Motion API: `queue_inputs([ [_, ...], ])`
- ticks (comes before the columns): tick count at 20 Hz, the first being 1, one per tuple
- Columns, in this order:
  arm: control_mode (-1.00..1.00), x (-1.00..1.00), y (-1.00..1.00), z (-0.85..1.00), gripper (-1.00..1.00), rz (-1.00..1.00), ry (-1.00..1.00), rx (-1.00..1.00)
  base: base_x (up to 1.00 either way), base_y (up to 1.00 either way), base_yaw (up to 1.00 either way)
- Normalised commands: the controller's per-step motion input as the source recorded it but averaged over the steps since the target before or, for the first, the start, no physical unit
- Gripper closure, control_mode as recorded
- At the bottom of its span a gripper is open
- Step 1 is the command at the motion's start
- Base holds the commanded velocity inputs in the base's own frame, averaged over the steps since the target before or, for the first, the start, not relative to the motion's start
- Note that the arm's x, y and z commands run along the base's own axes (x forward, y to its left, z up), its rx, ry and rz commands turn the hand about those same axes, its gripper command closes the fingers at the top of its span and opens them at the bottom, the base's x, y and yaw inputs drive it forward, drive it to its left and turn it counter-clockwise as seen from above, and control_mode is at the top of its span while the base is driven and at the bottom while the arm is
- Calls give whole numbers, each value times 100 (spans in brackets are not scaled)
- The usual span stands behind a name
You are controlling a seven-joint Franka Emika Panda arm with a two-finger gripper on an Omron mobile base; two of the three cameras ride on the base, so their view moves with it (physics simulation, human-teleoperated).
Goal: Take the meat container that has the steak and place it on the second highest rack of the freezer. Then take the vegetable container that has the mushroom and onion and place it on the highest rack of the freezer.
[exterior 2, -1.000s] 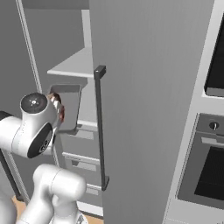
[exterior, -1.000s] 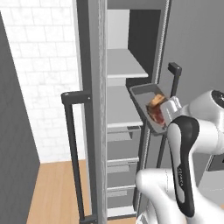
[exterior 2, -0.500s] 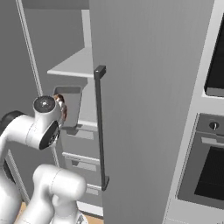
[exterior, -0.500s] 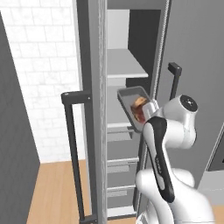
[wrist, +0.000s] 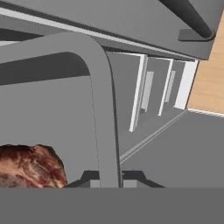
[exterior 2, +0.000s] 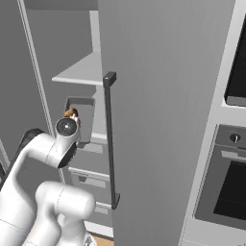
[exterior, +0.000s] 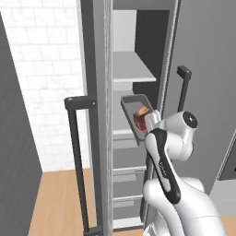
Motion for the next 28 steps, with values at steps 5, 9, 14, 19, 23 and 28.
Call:
queue_inputs([
  [5,-100,26,3,-4,100,-7,0,0,0,0,0],
  [9,-100,49,18,-6,100,-12,1,0,0,0,0],
  [14,-100,59,15,0,100,-1,6,0,0,0,0],
  [19,-100,53,0,0,100,0,2,0,0,0,0],
  [23,-100,53,0,0,100,0,2,0,0,0,0],
  [28,-100,32,2,0,100,0,2,0,0,0,0],
])
